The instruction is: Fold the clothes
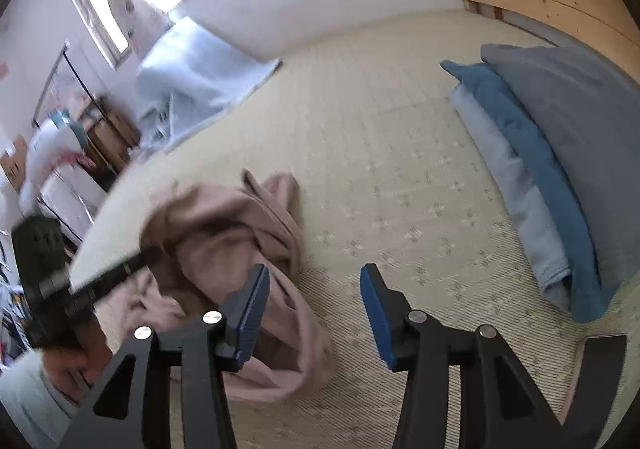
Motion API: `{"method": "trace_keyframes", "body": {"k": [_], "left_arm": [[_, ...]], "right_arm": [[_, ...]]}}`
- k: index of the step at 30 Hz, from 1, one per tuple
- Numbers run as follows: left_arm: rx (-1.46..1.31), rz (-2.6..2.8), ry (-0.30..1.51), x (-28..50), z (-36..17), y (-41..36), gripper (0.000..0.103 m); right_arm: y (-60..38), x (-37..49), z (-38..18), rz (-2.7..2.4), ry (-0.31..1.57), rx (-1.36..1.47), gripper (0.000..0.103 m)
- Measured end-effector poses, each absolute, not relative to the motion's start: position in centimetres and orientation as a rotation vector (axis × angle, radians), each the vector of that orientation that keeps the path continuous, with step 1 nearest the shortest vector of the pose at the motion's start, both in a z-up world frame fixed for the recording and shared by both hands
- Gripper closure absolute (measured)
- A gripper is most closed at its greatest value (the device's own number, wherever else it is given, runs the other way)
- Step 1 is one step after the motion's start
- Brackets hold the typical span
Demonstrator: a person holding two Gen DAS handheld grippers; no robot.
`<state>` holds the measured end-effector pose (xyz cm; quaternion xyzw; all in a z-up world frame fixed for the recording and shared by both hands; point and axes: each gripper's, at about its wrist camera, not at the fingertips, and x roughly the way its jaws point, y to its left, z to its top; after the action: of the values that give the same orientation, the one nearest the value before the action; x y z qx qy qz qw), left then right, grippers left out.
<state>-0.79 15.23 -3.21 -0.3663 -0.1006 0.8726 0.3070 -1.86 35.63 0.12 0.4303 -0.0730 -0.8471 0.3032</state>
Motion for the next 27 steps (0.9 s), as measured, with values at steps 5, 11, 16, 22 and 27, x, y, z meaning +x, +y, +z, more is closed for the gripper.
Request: {"method": "trace_keyframes", "body": {"k": [5,11,16,22,27], "left_arm": [[-0.953,2.203,-0.230,1.7,-2.6,17.0,0.101],[-0.975,2.063,-0.152,5.3,-3.2,20.0,0.101],[-1.013,1.962,-0.121,7.5,-4.1,21.2,0.101],[-1.055,1.886,-0.078,9.2,-5.3,21.8,0.101],[-1.099,1.843,-0.061,10.1,-6.2,22.1,0.101]], "right_arm": [[34.7,-1.4,0.7,-2.201,-0.213,1.111,0.051],[33.1,-0.8,0.9,-2.161,-0.184,1.097,0.051],[33.0,-0.9,0.8,-2.155,-0.188,1.099,0.051],[32.7,-1.4,0.6,-2.161,-0.200,1.118,0.051],[32.4,-1.7,0.7,-2.174,-0.208,1.114,0.051]]}}
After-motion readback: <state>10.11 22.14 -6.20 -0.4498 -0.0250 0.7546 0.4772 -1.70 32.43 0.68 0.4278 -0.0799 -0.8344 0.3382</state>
